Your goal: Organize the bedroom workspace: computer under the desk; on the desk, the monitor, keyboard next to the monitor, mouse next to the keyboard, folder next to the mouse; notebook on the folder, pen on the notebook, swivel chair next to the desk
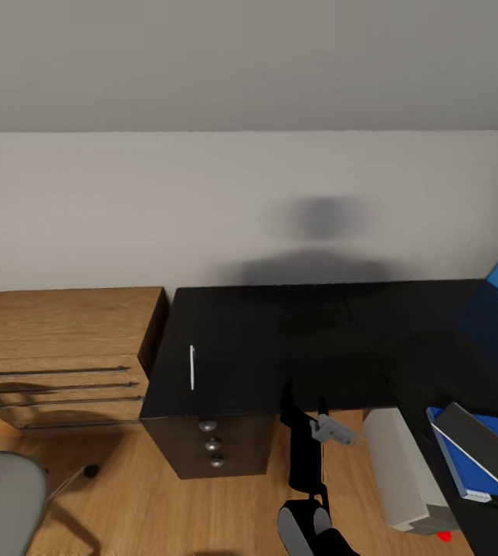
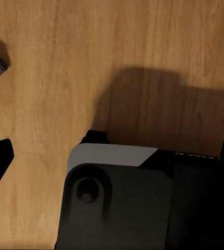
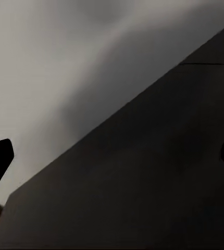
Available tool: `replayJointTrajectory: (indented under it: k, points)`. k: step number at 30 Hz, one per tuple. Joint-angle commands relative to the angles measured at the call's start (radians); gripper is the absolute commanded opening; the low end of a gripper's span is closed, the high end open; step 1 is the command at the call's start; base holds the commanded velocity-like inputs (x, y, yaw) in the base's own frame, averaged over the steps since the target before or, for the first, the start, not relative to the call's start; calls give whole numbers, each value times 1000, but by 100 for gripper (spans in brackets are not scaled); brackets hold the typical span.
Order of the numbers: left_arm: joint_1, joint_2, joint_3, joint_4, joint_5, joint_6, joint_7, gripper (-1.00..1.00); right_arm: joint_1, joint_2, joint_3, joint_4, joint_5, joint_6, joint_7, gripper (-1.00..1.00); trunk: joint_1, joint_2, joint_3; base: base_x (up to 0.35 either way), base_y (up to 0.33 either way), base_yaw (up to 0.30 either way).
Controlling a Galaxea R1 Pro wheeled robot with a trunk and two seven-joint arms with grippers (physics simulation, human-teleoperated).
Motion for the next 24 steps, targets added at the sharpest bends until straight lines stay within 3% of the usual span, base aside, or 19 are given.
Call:
replayJointTrajectory:
  k: [1, 8, 24]
  points:
    - [-1, 1, -8, -1, 10, 0, 9, 100, -1, 2, 3, 6, 13, -3, -8, 100, 0, -1, -1, 0, 0, 279]
    - [-1, 1, -8, -1, 10, 0, 9, 100, -1, 2, 2, 38, 51, -5, -8, 100, 0, -1, 2, 0, 0, 279]
    - [-1, 1, -8, -1, 9, 0, 8, 100, -3, 2, 1, 102, 55, -29, -9, 100, 0, -1, 14, 0, 0, 249]
